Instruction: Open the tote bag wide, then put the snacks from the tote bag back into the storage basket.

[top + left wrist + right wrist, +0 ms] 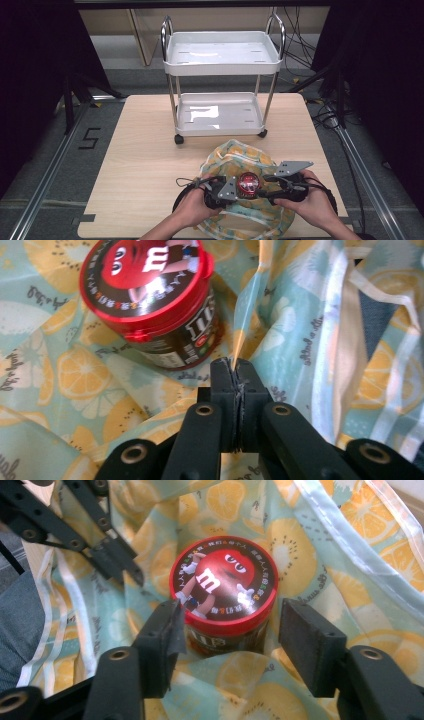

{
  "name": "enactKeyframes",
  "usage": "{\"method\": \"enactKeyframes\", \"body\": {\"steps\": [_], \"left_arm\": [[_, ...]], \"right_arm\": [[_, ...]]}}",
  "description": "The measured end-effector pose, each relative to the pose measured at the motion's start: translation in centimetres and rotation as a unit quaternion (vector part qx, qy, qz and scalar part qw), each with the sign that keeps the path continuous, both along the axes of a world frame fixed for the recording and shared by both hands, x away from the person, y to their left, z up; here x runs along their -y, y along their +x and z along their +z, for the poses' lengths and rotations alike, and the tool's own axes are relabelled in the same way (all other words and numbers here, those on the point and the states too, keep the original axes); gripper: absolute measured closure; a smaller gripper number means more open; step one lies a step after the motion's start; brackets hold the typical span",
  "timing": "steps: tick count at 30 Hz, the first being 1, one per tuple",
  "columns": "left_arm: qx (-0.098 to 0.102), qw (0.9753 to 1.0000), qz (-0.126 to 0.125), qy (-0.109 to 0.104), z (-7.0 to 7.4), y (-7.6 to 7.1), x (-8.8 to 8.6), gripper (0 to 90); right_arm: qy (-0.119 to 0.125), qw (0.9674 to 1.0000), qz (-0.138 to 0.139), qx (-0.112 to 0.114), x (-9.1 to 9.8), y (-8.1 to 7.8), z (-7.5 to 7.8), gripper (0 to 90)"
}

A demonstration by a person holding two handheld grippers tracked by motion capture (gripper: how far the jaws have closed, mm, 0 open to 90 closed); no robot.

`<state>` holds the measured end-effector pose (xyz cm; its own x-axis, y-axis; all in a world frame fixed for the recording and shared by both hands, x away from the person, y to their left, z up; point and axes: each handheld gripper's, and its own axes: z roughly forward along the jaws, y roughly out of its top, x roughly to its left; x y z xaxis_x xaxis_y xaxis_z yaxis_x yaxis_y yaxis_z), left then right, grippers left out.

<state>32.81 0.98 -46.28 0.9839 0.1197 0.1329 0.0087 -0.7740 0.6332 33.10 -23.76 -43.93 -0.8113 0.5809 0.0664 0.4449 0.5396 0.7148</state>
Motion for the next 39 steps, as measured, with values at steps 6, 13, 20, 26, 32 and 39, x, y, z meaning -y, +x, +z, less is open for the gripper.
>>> {"method": "enactKeyframes", "body": {"steps": [6, 13, 20, 26, 32, 39], "left_arm": [[0.0, 1.0, -0.008, -0.001, 0.0, -0.9, 0.3, 88.8], [-0.005, 0.9999, -0.009, -0.008, -0.3, -1.0, 0.5, 88.9], [-0.006, 0.9999, -0.013, -0.001, -0.4, -0.7, 0.5, 88.9], [-0.007, 0.9999, -0.013, -0.003, -0.4, -0.7, 0.5, 88.7], [-0.003, 0.9998, -0.017, -0.004, -0.3, -0.6, 0.6, 88.7], [-0.006, 0.9998, -0.018, -0.002, -0.4, -0.6, 0.8, 88.6]], "right_arm": [[0.001, 1.0, 0.006, -0.001, -0.2, 0.2, 0.2, 35.7], [-0.004, 1.0, 0.006, 0.002, -0.7, 0.7, -0.1, 30.7], [-0.003, 1.0, 0.007, 0.006, -1.0, 0.8, -0.3, 27.9], [-0.004, 1.0, 0.005, 0.002, -1.0, 0.9, -0.5, 25.5], [-0.003, 0.9998, 0.015, 0.009, -1.1, 0.9, -0.7, 23.2], [0.001, 0.9997, 0.021, 0.012, -1.0, 1.0, -0.8, 22.5]]}}
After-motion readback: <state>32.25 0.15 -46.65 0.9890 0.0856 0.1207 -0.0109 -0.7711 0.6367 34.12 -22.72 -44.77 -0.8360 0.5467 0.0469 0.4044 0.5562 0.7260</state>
